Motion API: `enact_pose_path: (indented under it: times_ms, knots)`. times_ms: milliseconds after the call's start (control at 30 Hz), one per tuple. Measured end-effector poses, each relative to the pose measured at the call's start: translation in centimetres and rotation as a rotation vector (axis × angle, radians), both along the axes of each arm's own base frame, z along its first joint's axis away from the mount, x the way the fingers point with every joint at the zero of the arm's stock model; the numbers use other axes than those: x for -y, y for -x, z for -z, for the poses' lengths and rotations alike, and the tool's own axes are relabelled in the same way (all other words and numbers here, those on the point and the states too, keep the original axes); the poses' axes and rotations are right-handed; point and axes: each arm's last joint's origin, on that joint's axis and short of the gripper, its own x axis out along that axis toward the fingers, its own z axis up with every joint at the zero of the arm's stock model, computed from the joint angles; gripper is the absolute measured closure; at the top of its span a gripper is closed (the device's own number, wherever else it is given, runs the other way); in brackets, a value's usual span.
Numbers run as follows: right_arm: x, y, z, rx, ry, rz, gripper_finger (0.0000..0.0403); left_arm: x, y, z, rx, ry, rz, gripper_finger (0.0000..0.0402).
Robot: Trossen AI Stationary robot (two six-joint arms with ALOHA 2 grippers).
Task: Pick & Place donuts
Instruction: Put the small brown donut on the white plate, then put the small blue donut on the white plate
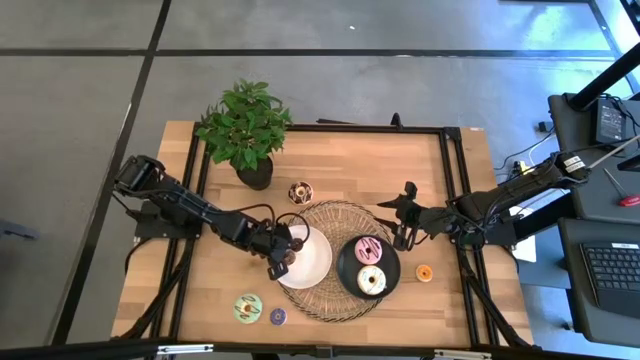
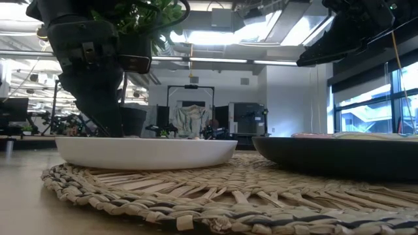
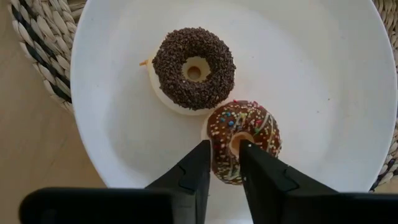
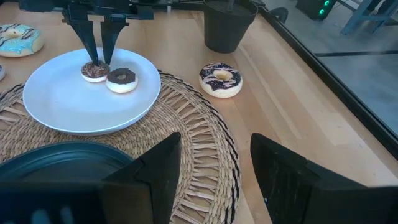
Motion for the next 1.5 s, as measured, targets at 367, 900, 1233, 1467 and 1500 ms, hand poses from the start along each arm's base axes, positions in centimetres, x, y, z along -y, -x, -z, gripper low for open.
enact_pose_path:
  times_ms: [367, 900, 1233, 1467, 1500]
  knots:
    - [0.0, 0.0, 0.0, 0.000, 0.000, 0.000, 0.0208, 0.1, 0.5, -1.7, 0.033, 0.090, 0.041, 0.0283]
    - [0.0, 0.0, 0.0, 0.007, -0.009, 0.002, 0.0208, 6.0, 0.4, -6.9, 0.239, -0.006, 0.295, 0.0282]
    - [0.0, 0.0, 0.0, 0.012, -0.026, 0.013, 0.0208, 11.6, 0.5, -4.3, 0.126, -0.078, 0.431, 0.0283]
    - [0.0, 0.0, 0.0, 0.013, -0.028, 0.013, 0.0208, 14.9, 0.1, -1.6, 0.039, -0.056, 0.474, 0.0283]
    - [0.0, 0.0, -0.1, 0.015, -0.028, 0.013, 0.0208, 15.2, -0.1, -1.3, 0.030, -0.066, 0.488, 0.0284]
